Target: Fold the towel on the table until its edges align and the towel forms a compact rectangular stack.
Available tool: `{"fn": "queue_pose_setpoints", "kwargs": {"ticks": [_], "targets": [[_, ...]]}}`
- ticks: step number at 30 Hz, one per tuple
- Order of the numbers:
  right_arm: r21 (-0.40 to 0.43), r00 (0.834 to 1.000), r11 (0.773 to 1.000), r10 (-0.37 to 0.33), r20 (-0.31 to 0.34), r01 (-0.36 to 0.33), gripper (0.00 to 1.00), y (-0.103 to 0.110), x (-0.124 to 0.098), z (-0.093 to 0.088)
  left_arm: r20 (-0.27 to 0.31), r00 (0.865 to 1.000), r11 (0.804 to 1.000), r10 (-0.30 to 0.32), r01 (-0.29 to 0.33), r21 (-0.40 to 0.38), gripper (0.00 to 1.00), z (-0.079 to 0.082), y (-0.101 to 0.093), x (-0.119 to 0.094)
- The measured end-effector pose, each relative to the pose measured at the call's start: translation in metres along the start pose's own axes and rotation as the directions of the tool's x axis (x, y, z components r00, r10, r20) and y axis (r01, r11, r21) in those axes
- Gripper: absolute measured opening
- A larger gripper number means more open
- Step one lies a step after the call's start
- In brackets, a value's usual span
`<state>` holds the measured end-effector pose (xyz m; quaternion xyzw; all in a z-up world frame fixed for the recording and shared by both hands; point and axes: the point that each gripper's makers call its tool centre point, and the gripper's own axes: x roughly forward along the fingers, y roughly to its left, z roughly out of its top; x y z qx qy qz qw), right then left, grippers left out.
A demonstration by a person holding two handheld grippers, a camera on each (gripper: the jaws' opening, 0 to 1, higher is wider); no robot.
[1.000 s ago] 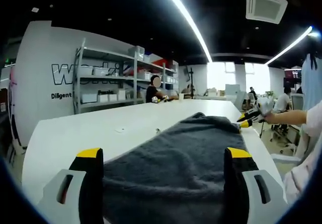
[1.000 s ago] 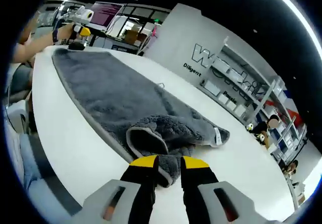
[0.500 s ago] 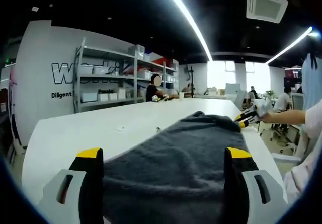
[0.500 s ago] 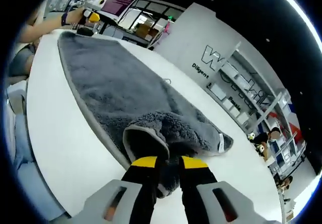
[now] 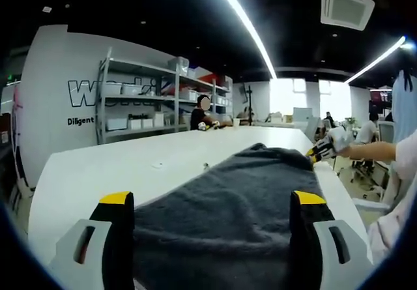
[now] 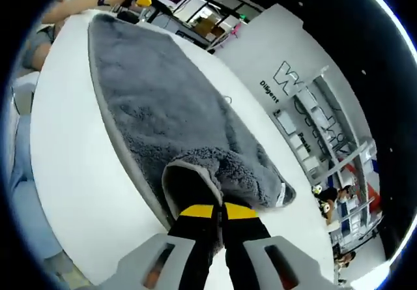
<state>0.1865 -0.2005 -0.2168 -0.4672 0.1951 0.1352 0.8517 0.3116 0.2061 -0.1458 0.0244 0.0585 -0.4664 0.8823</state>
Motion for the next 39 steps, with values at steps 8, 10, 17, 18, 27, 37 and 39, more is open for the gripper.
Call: {"fn": "queue_pose_setpoints", "kwargs": {"ticks": [8,10,17,18,27,37,39], "targets": [[-0.16,0.987,0.983,-0.111,-0.113,0.092,0.0,-0.036,-0.022,-0.035,-0.007,1.0,1.0,0.001,-0.001,-0.002,0.98,-0.002,0.001,0.001],[-0.204,0.979,0.973,-0.14,-0.148,0.108,0.0,-0.046,-0.027,-0.049,-0.005,1.0,1.0,0.0,0.0,-0.004,0.98,-0.002,0.001,0.001],[-0.189,0.953,0.977,-0.147,-0.264,0.099,0.0,-0.062,-0.027,-0.104,-0.008,1.0,1.0,0.005,-0.005,-0.006,0.98,-0.003,0.002,0.001],[-0.192,0.95,0.977,-0.142,-0.279,0.09,0.0,-0.063,-0.027,-0.111,-0.008,1.0,1.0,0.006,-0.006,-0.007,0.98,-0.003,0.003,0.001],[-0.15,0.913,0.984,-0.145,-0.382,0.094,0.0,-0.074,-0.025,-0.166,-0.018,1.0,1.0,0.008,-0.008,-0.01,0.98,-0.006,0.003,0.002],[0.069,0.912,0.978,-0.156,-0.38,0.196,0.01,-0.083,-0.038,-0.194,-0.02,1.0,1.0,0.02,-0.02,-0.02,0.98,-0.008,0.008,0.002],[0.157,0.922,0.964,-0.147,-0.358,0.215,0.05,-0.084,-0.043,-0.193,-0.02,1.0,1.0,0.02,-0.02,-0.019,0.98,-0.008,0.008,0.002]]}}
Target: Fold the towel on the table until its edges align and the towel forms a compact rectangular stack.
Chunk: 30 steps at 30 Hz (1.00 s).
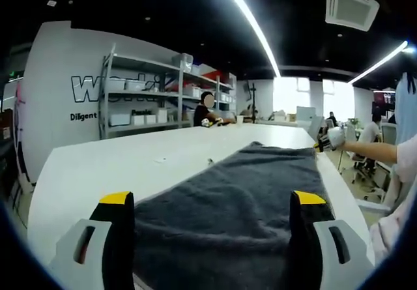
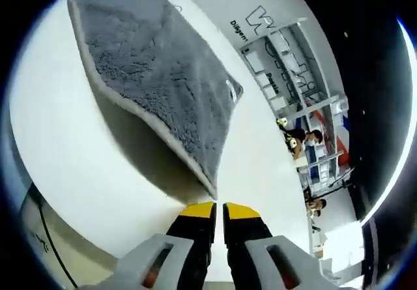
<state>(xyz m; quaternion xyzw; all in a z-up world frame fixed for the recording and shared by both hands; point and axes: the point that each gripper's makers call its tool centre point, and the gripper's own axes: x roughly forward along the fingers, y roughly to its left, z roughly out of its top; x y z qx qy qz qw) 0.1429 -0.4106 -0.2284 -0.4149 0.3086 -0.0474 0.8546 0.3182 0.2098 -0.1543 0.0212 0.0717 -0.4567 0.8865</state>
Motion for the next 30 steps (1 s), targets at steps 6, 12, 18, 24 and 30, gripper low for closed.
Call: {"fn": "queue_pose_setpoints", "kwargs": {"ticks": [6,12,18,24,30], "targets": [[0.261,0.99,0.965,-0.049,0.129,0.014,0.07,-0.028,-0.023,0.014,0.003,1.0,1.0,-0.003,0.003,-0.002,0.98,0.0,-0.002,0.0],[0.415,0.965,0.904,-0.01,0.262,-0.103,0.08,-0.039,-0.023,0.051,0.009,1.0,1.0,-0.001,0.001,-0.003,0.98,0.002,-0.002,-0.001],[0.481,0.924,0.821,0.134,0.359,-0.306,0.13,-0.024,0.003,0.101,0.019,1.0,1.0,0.001,-0.001,0.007,0.98,0.004,-0.001,-0.002],[0.498,0.882,0.76,0.207,0.424,-0.418,0.2,-0.019,0.036,0.144,-0.004,1.0,1.0,0.005,-0.005,0.011,0.99,-0.004,0.001,0.0],[0.44,0.846,0.749,0.303,0.438,-0.496,0.3,-0.009,0.064,0.175,-0.009,1.0,1.0,-0.013,0.013,0.007,0.99,-0.005,-0.002,0.003]]}}
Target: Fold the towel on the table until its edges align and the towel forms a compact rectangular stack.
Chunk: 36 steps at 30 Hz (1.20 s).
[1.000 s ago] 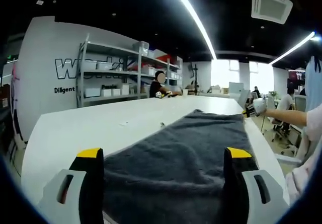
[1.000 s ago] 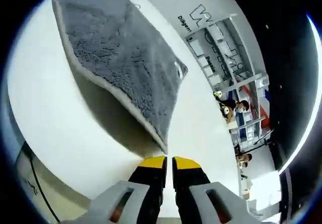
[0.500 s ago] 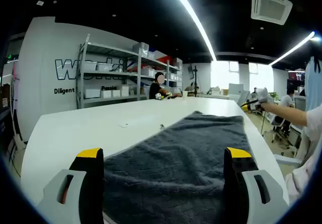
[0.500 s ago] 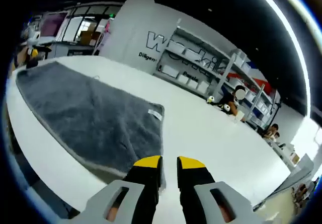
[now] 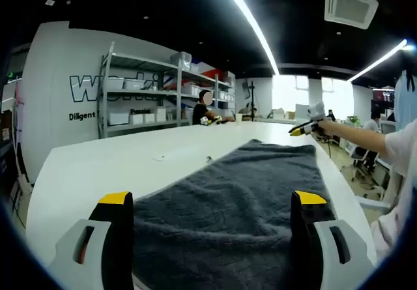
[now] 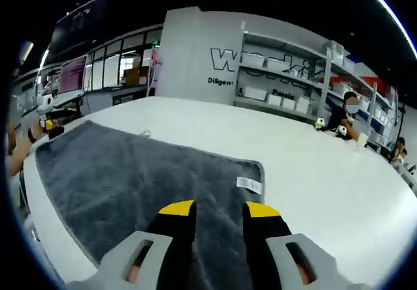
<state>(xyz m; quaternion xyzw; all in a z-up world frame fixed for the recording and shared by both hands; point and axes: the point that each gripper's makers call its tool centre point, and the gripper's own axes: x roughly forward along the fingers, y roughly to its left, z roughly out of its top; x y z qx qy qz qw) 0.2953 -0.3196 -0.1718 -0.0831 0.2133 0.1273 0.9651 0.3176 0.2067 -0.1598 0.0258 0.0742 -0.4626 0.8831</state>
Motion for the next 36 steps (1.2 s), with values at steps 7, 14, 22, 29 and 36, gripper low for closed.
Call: {"fn": "queue_pose_setpoints", "kwargs": {"ticks": [7,14,22,29,36], "targets": [[-0.039,0.994,0.998,0.048,-0.102,-0.052,0.39,-0.004,0.039,-0.013,-0.003,1.0,1.0,-0.003,0.003,0.005,0.99,0.001,0.001,0.0],[-0.011,0.988,0.997,0.078,-0.137,-0.08,0.29,-0.011,0.063,-0.03,-0.005,1.0,1.0,-0.005,0.005,0.005,0.99,-0.001,0.001,0.001],[-0.02,0.98,0.998,0.056,-0.192,-0.061,0.3,-0.029,0.081,-0.046,-0.032,0.999,1.0,-0.011,0.011,0.009,0.99,-0.009,-0.001,0.004],[0.004,0.983,0.999,0.053,-0.175,-0.053,0.32,-0.04,0.089,-0.042,-0.031,0.999,1.0,-0.027,0.027,0.002,0.99,-0.01,-0.006,0.005],[0.011,0.981,0.998,0.06,-0.186,-0.059,0.33,-0.054,0.095,-0.04,-0.033,0.999,0.999,-0.037,0.037,0.008,0.99,-0.009,-0.01,0.005]]}}
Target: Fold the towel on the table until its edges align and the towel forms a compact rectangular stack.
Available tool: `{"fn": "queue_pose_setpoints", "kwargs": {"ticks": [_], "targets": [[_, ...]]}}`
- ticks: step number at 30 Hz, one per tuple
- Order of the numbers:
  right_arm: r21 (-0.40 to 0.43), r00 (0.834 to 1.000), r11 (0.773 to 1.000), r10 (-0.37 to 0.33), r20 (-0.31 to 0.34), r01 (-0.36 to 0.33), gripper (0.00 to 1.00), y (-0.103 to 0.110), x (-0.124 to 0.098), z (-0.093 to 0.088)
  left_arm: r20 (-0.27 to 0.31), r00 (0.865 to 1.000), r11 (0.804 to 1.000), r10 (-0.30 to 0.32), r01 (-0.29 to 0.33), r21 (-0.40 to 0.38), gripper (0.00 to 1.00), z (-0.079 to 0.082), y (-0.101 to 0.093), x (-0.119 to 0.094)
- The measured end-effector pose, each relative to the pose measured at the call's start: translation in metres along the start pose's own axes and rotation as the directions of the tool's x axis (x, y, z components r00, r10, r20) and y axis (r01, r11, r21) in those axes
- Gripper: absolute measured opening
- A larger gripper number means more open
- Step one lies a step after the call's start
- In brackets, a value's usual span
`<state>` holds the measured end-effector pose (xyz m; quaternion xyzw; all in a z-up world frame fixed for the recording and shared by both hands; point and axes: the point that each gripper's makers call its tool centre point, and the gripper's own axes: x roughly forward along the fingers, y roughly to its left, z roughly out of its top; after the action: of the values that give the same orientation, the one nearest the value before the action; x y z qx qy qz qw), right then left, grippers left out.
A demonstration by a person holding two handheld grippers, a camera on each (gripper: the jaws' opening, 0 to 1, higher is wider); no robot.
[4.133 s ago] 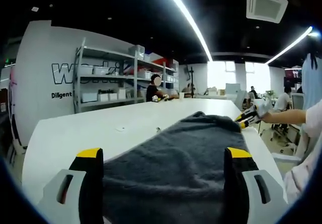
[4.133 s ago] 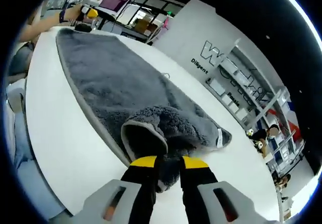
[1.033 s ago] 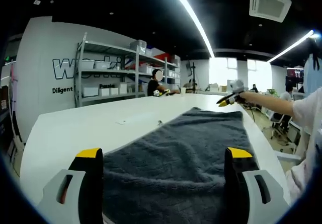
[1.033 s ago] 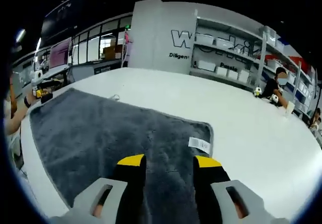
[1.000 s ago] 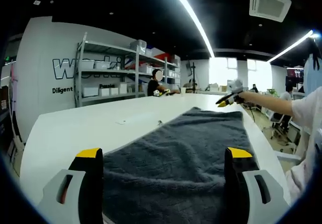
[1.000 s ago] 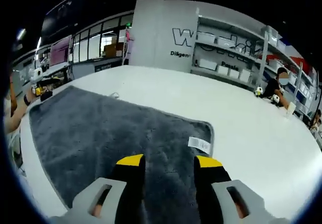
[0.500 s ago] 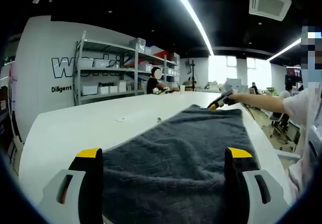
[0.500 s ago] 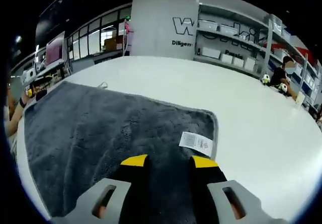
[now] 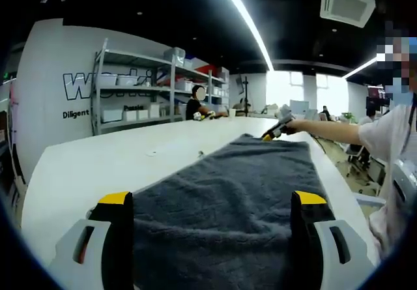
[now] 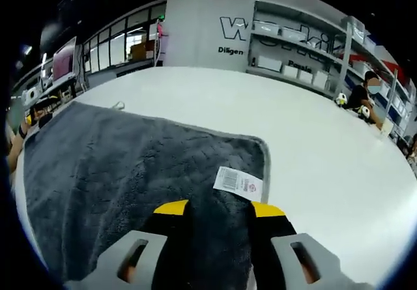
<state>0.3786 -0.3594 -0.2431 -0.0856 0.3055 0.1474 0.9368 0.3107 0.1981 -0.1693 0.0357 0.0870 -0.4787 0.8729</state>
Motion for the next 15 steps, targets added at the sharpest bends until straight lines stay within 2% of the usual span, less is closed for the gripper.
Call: {"fn": "queue_pose_setpoints", "kwargs": {"ticks": [5,10,15], "targets": [[0.011,1.0,1.0,-0.014,-0.003,0.014,0.35,-0.011,0.003,0.002,-0.006,1.0,1.0,0.002,-0.002,0.004,0.99,-0.002,-0.001,0.0],[0.0,0.999,0.999,-0.034,0.005,0.034,0.36,-0.012,0.004,0.003,-0.013,1.0,1.0,0.004,-0.004,-0.005,0.99,-0.005,0.0,0.0],[0.013,1.0,1.0,-0.018,0.008,0.018,0.36,-0.017,0.006,0.005,-0.015,1.0,1.0,0.01,-0.01,-0.011,0.99,-0.005,0.003,-0.001]]}}
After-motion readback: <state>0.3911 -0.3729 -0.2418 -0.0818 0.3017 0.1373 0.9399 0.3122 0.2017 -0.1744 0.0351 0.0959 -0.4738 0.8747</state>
